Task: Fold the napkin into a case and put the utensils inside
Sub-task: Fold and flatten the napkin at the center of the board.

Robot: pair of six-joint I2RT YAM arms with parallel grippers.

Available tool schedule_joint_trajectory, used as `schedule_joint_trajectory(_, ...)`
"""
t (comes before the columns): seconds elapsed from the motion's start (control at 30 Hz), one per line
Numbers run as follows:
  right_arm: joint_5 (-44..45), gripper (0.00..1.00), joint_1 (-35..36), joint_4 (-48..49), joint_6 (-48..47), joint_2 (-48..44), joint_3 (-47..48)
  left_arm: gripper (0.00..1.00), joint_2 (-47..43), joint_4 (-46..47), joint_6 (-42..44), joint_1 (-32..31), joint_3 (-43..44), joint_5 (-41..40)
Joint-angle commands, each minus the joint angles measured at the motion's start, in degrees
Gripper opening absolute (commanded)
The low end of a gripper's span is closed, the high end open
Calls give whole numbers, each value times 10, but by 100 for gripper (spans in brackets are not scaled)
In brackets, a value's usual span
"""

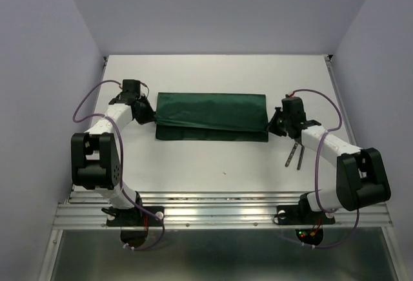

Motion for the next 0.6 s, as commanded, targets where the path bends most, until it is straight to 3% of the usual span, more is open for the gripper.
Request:
schedule_joint_trajectory(0.0,-6,1,3,29,12,1,-5,0,-22,21,-4,4,-21,4)
schedule_joint_trajectory(0.57,-5,1,14,43,19,13,-17,0,-18,19,-6,3,-36,-1)
